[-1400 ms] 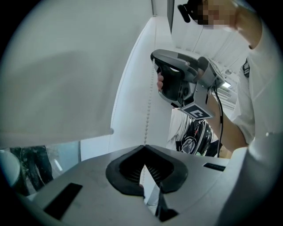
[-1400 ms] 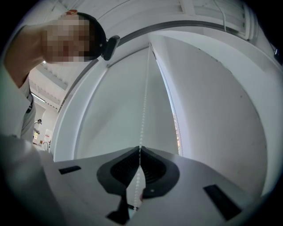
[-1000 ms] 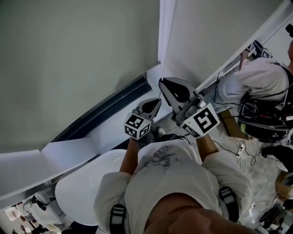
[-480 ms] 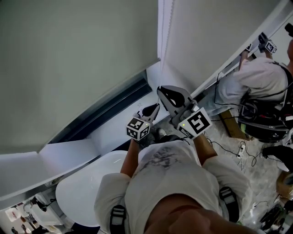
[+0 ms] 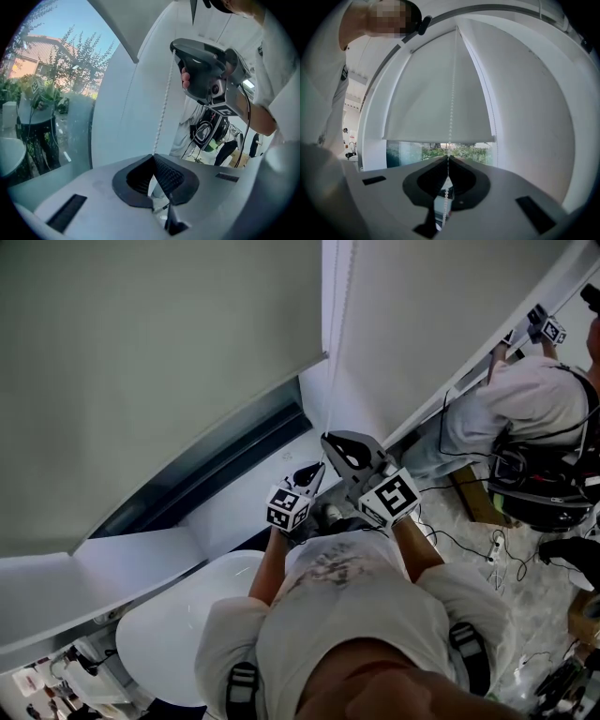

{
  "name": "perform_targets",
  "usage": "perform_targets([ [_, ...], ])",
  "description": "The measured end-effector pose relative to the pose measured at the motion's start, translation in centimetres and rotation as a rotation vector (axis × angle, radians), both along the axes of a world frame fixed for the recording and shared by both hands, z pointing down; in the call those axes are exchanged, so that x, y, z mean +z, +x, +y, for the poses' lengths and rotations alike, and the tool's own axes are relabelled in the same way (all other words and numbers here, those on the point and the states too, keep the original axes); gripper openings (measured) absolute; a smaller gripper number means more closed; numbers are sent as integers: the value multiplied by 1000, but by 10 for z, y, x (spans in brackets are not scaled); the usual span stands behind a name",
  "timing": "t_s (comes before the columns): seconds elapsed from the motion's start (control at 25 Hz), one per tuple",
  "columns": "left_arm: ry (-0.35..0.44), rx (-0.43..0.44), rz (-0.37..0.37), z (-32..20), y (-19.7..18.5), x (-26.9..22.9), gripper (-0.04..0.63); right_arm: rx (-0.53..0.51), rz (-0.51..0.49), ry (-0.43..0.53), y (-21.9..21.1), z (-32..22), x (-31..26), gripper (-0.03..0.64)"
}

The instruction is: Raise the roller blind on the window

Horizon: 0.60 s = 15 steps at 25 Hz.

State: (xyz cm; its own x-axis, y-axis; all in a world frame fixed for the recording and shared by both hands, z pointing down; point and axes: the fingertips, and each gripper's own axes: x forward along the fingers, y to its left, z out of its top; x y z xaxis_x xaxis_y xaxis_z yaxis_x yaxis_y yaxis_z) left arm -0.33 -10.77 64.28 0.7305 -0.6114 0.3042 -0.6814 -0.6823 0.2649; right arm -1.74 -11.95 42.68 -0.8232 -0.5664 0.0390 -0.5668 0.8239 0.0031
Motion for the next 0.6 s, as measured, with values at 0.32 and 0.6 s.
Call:
perform_targets([
  [0.32,33,-30,-46,14,-8,-20,9,-1,9,3,3,3,0,64],
  [0.6,198,-53,69,9,-20,-142,18,-12,8,9,11,-6,-1,64],
])
